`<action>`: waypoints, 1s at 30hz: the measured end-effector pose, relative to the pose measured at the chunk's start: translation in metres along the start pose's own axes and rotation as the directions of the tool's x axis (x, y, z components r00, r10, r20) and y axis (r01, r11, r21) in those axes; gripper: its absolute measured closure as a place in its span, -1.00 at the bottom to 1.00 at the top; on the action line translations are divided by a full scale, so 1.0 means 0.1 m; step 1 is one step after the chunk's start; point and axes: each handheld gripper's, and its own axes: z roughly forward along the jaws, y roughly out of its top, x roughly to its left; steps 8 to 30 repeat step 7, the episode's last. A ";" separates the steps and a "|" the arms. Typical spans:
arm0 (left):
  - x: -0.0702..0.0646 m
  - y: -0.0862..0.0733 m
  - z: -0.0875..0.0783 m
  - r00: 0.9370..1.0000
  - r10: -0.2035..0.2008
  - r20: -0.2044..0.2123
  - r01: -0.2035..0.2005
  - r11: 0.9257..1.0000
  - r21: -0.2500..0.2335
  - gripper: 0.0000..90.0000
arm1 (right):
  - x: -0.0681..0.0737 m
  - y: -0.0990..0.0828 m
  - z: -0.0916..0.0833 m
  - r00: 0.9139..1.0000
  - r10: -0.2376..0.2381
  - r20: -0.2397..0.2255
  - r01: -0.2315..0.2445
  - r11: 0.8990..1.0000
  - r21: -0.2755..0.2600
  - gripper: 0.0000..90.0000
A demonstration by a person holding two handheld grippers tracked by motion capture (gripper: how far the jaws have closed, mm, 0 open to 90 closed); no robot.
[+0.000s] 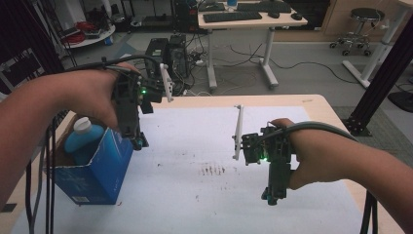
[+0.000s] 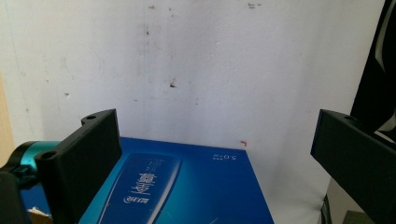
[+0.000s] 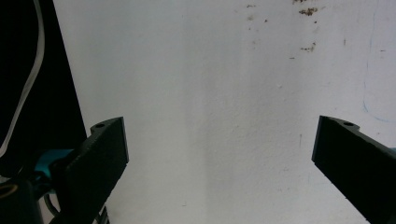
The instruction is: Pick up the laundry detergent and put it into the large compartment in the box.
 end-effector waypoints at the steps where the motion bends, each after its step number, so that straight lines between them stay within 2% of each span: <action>1: 0.00 0.00 0.00 1.000 -0.001 0.000 0.001 1.000 -0.003 -0.96 | -0.01 0.00 0.00 1.000 -0.015 0.008 0.015 1.000 0.003 -0.94; 7: -0.01 0.00 0.00 1.000 0.002 0.000 -0.002 1.000 -0.008 -0.96 | 0.01 0.01 0.00 1.000 0.013 0.005 -0.013 1.000 0.004 -0.94; 30: -0.01 0.00 0.00 1.000 0.002 0.000 -0.002 1.000 -0.008 -0.96 | 0.01 0.01 0.00 1.000 0.013 0.005 -0.013 1.000 0.004 -0.94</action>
